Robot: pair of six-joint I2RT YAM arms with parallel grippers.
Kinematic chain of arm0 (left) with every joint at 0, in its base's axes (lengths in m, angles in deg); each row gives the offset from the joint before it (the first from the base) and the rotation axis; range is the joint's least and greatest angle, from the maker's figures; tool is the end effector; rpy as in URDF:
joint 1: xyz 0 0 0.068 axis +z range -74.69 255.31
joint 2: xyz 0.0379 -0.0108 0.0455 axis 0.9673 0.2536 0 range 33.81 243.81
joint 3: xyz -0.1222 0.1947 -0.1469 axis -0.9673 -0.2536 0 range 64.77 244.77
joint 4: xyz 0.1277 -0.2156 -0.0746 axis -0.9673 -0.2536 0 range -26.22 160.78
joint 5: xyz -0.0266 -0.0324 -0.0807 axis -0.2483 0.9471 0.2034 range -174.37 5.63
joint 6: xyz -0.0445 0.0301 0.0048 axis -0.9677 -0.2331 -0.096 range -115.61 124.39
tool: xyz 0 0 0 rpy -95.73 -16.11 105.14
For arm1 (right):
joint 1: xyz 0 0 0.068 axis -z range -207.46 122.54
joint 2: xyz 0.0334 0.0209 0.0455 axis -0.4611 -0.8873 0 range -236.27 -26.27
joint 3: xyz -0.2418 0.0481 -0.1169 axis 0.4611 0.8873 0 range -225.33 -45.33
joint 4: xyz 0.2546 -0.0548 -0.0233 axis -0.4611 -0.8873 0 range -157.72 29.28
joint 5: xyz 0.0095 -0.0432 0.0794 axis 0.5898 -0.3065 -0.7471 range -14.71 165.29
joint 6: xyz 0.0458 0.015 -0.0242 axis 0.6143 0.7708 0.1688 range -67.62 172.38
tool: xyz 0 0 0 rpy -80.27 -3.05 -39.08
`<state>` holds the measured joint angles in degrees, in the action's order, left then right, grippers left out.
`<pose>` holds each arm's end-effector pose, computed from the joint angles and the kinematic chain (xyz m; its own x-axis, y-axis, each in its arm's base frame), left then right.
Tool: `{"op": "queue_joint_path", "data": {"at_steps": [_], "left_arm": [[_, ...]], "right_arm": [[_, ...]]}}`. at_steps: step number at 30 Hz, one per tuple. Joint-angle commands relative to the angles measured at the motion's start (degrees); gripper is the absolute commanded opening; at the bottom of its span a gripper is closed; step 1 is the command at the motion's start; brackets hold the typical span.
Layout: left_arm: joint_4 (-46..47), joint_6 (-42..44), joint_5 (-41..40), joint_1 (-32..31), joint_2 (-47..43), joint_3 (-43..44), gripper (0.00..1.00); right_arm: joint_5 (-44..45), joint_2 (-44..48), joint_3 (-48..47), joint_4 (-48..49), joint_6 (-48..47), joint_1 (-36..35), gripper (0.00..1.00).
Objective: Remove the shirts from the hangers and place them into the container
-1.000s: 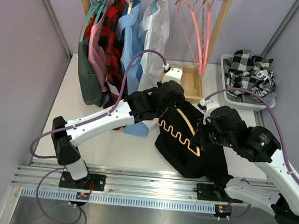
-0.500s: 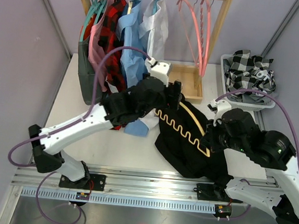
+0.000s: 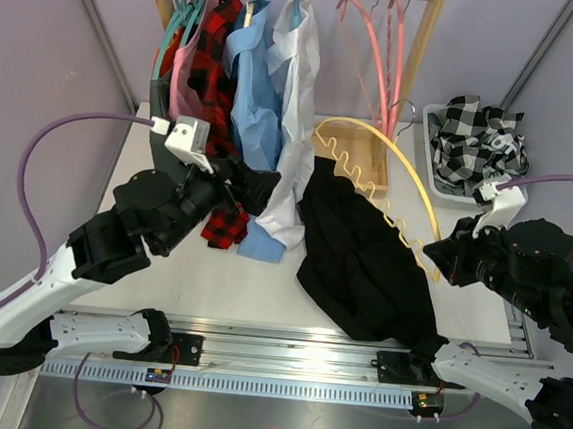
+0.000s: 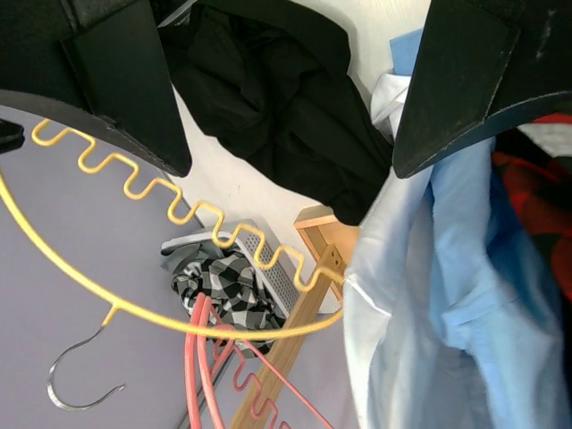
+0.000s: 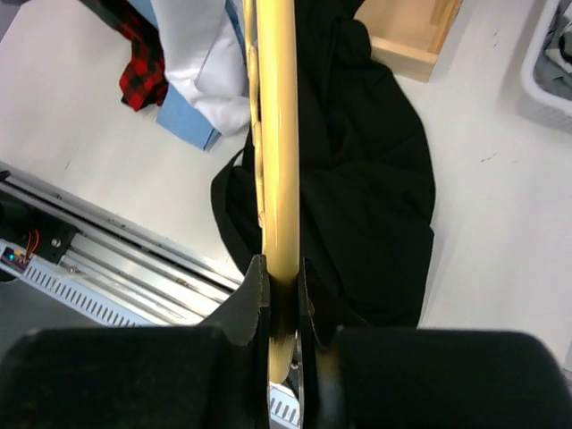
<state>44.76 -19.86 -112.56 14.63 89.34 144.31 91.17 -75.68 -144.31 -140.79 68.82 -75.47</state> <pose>0.1005 -0.1446 0.4819 -0.2363 -0.3186 -0.9180 0.4829 0.7813 -0.3955 0.0439 0.0340 0.4845 -0.4834 -0.1302 -0.8657 -0.4384 0.8920 0.1107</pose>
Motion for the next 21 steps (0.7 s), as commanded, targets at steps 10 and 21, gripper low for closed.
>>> {"op": "queue_joint_path", "data": {"at_steps": [10,21], "left_arm": [[-2.37,-5.10,-3.10,-0.31,-8.15,-9.93,0.99],[-5.09,-8.18,-2.75,-0.31,-14.21,-15.12,0.99]], "right_arm": [[10.93,-9.02,-5.34,14.76,-6.95,-0.33,0.00],[17.60,-24.92,-14.56,28.65,-12.40,-0.33,0.00]]}}
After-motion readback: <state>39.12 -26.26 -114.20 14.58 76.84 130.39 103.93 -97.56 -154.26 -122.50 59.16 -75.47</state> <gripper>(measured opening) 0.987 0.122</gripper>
